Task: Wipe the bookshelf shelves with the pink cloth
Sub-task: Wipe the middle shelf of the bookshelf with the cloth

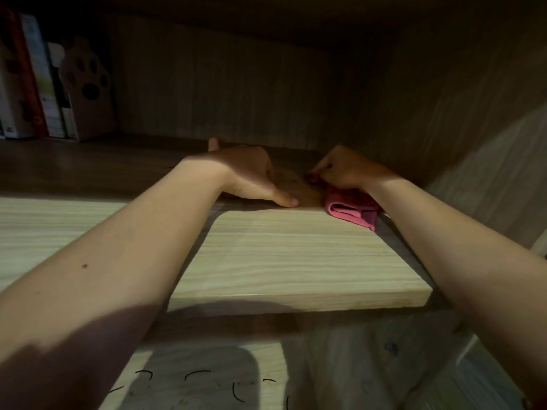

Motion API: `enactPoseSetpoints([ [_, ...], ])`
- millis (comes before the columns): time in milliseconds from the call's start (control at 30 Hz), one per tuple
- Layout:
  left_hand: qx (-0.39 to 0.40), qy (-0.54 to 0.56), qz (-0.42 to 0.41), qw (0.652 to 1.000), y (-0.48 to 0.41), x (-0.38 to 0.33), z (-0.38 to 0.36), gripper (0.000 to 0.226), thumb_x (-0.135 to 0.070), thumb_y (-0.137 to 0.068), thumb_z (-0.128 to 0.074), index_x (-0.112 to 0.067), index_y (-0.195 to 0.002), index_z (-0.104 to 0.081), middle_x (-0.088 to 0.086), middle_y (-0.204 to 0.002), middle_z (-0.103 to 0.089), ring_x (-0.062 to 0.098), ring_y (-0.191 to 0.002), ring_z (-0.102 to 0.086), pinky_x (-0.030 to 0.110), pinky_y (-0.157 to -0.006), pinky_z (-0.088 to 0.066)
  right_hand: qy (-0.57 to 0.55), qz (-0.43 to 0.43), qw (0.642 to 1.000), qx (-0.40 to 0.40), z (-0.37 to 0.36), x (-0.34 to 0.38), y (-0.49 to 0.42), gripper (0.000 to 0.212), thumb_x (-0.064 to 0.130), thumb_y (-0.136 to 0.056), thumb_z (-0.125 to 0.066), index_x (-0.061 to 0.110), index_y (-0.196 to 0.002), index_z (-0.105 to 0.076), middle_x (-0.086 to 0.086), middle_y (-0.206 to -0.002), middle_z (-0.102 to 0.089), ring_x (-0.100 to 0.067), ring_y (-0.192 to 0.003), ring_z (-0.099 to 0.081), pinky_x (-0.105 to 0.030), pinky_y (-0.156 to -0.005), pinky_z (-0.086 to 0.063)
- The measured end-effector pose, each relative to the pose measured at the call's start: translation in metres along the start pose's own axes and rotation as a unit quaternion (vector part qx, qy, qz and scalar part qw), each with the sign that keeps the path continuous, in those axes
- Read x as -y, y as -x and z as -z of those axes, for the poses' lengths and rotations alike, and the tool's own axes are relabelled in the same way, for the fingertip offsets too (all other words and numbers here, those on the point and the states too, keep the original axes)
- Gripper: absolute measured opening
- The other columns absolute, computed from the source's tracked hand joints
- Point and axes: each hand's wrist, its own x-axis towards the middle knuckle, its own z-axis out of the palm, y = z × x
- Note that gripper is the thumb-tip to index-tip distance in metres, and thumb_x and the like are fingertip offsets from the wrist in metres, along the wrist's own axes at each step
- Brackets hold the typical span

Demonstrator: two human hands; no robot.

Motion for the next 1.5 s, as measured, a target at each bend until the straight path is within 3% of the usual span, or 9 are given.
enactPoseSetpoints([
  [100, 0.0, 0.001, -0.002, 1.0, 0.0, -0.003, 0.0, 0.06, -0.075, -0.072, -0.05, -0.032, -0.11, -0.064, -0.01, -0.122, -0.058, 0.019, -0.122, -0.041, 0.055, -0.108, -0.003, -0.007, 0.056, 0.998, 0.022, -0.003, 0.009, 0.002, 0.035, 0.001, -0.093, -0.047, 0.018, -0.114, -0.068, 0.005, -0.11, -0.066, -0.003, -0.09, -0.055, -0.01, -0.073, -0.039],
  [267, -0.007, -0.005, 0.006, 1.0, 0.0, -0.003, 0.0, 0.065, -0.075, -0.071, -0.05, -0.031, -0.117, -0.061, -0.011, -0.129, -0.055, 0.02, -0.127, -0.039, 0.056, -0.109, -0.003, -0.046, 0.008, 0.999, -0.004, 0.001, 0.001, -0.003, 0.027, 0.007, -0.095, -0.051, 0.011, -0.116, -0.066, -0.003, -0.111, -0.066, -0.001, -0.066, -0.05, 0.0, -0.046, -0.035],
  [400, 0.003, 0.002, 0.004, 1.0, 0.001, -0.002, 0.001, 0.064, -0.076, -0.07, -0.051, -0.032, -0.117, -0.062, -0.012, -0.128, -0.055, 0.02, -0.128, -0.039, 0.056, -0.11, -0.002, 0.008, 0.011, 1.0, 0.008, -0.003, 0.005, -0.002, 0.029, 0.006, -0.095, -0.049, 0.012, -0.119, -0.065, -0.003, -0.123, -0.063, -0.014, -0.102, -0.058, -0.013, -0.076, -0.039],
  [500, 0.003, 0.008, -0.002, 1.0, 0.0, -0.002, 0.002, 0.056, -0.074, -0.071, -0.052, -0.034, -0.107, -0.066, -0.012, -0.121, -0.058, 0.018, -0.12, -0.043, 0.054, -0.109, -0.006, -0.006, 0.054, 0.998, 0.026, -0.004, 0.014, -0.001, 0.033, 0.002, -0.094, -0.046, 0.017, -0.115, -0.067, 0.001, -0.118, -0.065, -0.011, -0.102, -0.055, -0.017, -0.081, -0.038],
  [667, -0.002, -0.003, 0.005, 1.0, 0.003, -0.004, 0.001, 0.06, -0.074, -0.072, -0.051, -0.033, -0.113, -0.063, -0.011, -0.126, -0.057, 0.02, -0.125, -0.041, 0.055, -0.109, -0.002, -0.028, -0.004, 1.0, 0.003, -0.001, 0.003, -0.004, 0.028, 0.008, -0.096, -0.048, 0.013, -0.119, -0.065, -0.004, -0.118, -0.064, -0.006, -0.073, -0.054, -0.004, -0.051, -0.039],
  [800, 0.001, -0.004, 0.0, 1.0, 0.005, -0.006, 0.003, 0.057, -0.072, -0.074, -0.051, -0.033, -0.112, -0.064, -0.01, -0.124, -0.057, 0.018, -0.121, -0.042, 0.052, -0.108, -0.006, 0.004, 0.036, 0.999, 0.009, -0.005, 0.007, -0.002, 0.034, 0.0, -0.094, -0.045, 0.016, -0.116, -0.066, 0.001, -0.117, -0.064, -0.014, -0.105, -0.056, -0.016, -0.078, -0.038],
  [967, 0.008, 0.001, 0.003, 1.0, 0.011, -0.004, 0.004, 0.056, -0.071, -0.075, -0.051, -0.035, -0.116, -0.061, -0.012, -0.127, -0.055, 0.017, -0.123, -0.041, 0.053, -0.107, -0.008, -0.048, 0.045, 0.998, -0.005, -0.01, 0.007, -0.008, 0.032, 0.004, -0.095, -0.045, 0.016, -0.113, -0.068, 0.005, -0.105, -0.065, -0.004, -0.087, -0.055, -0.006, -0.063, -0.038],
  [1167, -0.027, -0.018, -0.006, 0.999, 0.06, 0.022, 0.01, 0.053, -0.065, -0.083, -0.041, -0.042, -0.131, -0.044, -0.015, -0.145, -0.036, 0.013, -0.135, -0.029, 0.04, -0.112, -0.006, -0.03, 0.049, 0.998, -0.023, -0.013, 0.004, -0.007, 0.033, 0.003, -0.095, -0.041, 0.011, -0.115, -0.067, -0.002, -0.121, -0.064, -0.014, -0.115, -0.055, -0.014, -0.09, -0.034],
  [1500, -0.046, -0.015, 0.001, 0.999, 0.074, 0.043, 0.008, 0.043, -0.067, -0.085, -0.043, -0.043, -0.119, -0.055, -0.016, -0.139, -0.044, 0.013, -0.134, -0.027, 0.031, -0.111, -0.001, 0.003, 0.131, 0.99, 0.057, -0.014, 0.038, 0.028, 0.044, 0.0, -0.091, -0.041, 0.028, -0.112, -0.068, 0.008, -0.118, -0.059, -0.017, -0.105, -0.056, -0.028, -0.094, -0.045],
])
